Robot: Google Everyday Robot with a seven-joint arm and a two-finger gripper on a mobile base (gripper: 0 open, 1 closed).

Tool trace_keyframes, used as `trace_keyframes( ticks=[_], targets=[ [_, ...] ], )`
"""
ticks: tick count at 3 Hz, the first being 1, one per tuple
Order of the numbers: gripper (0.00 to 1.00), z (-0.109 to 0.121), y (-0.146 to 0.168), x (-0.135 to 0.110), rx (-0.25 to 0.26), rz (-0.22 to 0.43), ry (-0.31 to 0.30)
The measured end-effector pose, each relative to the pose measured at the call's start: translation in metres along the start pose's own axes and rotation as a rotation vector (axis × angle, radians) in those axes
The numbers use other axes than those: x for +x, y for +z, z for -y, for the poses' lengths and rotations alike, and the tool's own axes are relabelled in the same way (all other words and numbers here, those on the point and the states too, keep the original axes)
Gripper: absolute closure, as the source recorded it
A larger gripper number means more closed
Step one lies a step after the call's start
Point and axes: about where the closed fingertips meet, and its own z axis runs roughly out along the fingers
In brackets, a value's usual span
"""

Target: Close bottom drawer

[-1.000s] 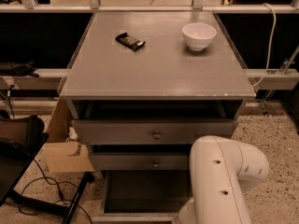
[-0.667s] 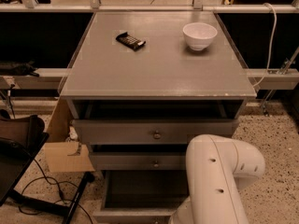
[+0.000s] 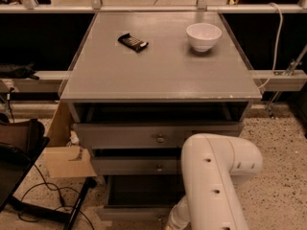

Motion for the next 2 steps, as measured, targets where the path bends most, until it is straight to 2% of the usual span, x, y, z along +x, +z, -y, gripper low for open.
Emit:
trace_keyframes(
  ticks=[1, 2],
  targets=[
    [1.00, -0.001, 0.000, 0.000, 0.000, 0.000, 0.000],
    [1.00, 0.026, -0.007, -0.025, 0.039, 0.020, 0.000]
  ],
)
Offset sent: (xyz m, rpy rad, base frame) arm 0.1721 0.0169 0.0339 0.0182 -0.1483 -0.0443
